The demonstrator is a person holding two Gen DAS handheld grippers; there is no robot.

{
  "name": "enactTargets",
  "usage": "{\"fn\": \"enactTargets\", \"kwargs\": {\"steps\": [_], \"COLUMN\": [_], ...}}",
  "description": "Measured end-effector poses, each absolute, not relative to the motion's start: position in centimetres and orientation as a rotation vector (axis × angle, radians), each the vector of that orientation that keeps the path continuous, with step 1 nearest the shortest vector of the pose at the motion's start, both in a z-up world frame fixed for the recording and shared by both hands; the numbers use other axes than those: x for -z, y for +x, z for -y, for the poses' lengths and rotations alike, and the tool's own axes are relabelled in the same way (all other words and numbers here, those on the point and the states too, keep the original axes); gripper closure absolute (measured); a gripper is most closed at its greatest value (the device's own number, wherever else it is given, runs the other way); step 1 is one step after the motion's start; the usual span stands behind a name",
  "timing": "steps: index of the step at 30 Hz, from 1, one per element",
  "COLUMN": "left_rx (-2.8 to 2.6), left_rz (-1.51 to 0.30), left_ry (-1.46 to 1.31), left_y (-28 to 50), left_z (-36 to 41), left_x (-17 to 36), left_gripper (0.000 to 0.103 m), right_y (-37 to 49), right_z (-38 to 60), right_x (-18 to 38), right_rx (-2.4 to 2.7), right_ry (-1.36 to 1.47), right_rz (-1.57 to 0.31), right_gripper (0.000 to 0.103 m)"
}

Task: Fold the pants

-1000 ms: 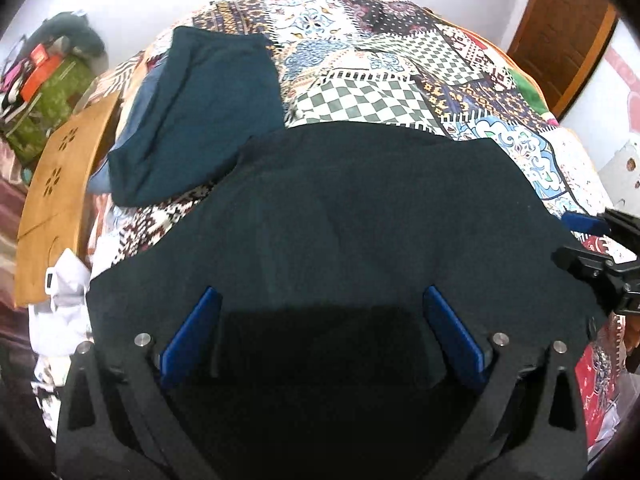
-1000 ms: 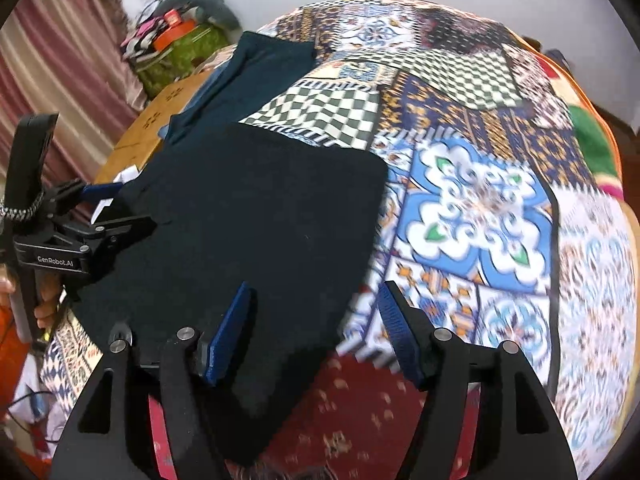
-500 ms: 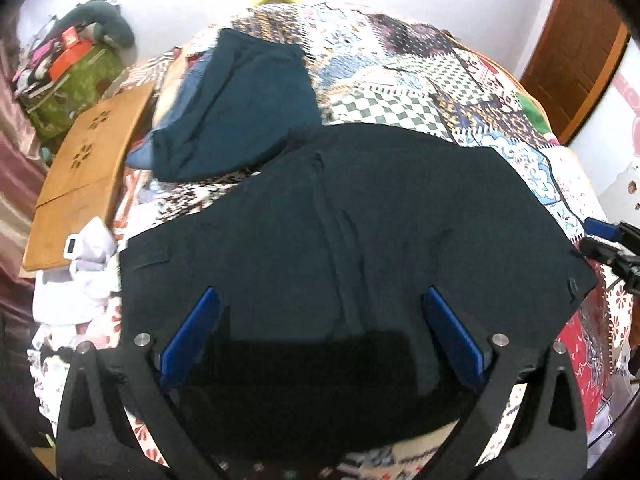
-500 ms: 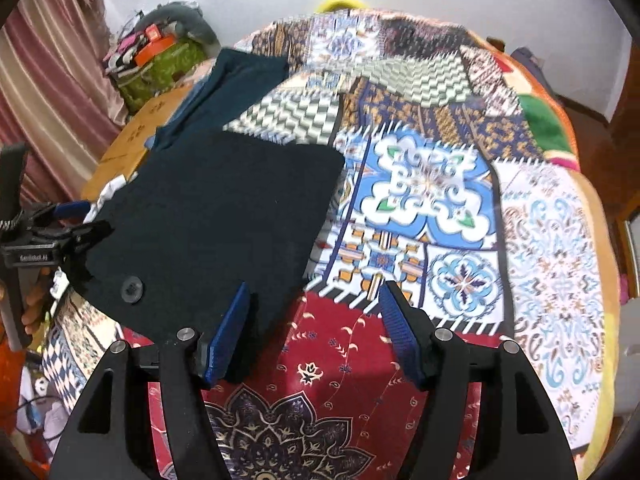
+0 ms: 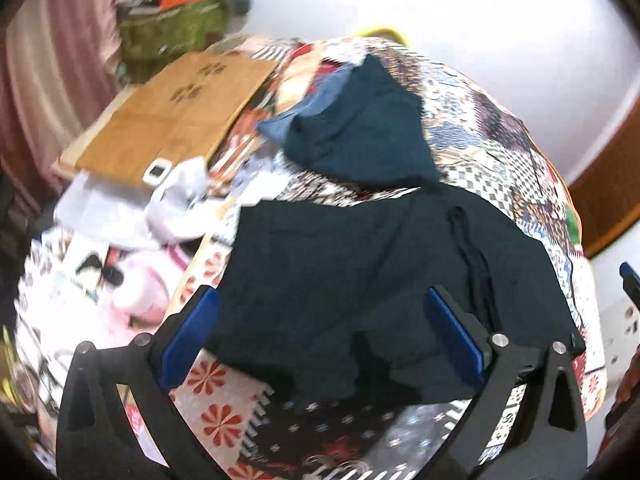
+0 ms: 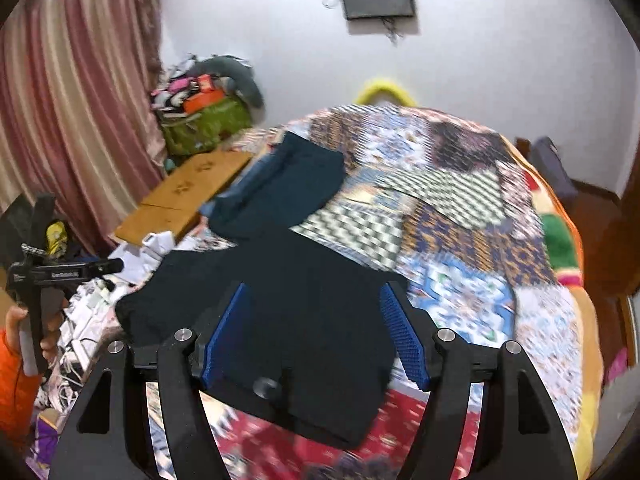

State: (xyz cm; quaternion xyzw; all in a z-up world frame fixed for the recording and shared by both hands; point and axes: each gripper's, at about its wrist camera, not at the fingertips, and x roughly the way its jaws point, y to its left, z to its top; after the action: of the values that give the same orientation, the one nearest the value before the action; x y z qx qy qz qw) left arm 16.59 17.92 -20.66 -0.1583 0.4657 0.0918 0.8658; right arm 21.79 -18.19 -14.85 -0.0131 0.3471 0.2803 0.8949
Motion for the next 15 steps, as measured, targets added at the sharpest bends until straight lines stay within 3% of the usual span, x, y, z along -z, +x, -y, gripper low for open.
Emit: {"fn": "enactTargets", "kwargs": {"steps": [6,15], "left_rx": [-0.181,0.011], "left_rz": [-1.066,-1.117], "left_ry": [-0.464,-0.889], "left_y": [14.8,13.0], "left_z": [-20.5,-22.4], "left_x": [24.6,30.4], "left_gripper": [0.000,0.000], "right_y": [23.0,23.4], "right_z": [13.3,11.0], "right_x": [18.1,23.2], "right_rx": [-0.613,-0.617], "right_ry": [-0.095,-0.179], "right_rz": [-0.773,-0.940], "right_gripper": [0.037,0.038]}}
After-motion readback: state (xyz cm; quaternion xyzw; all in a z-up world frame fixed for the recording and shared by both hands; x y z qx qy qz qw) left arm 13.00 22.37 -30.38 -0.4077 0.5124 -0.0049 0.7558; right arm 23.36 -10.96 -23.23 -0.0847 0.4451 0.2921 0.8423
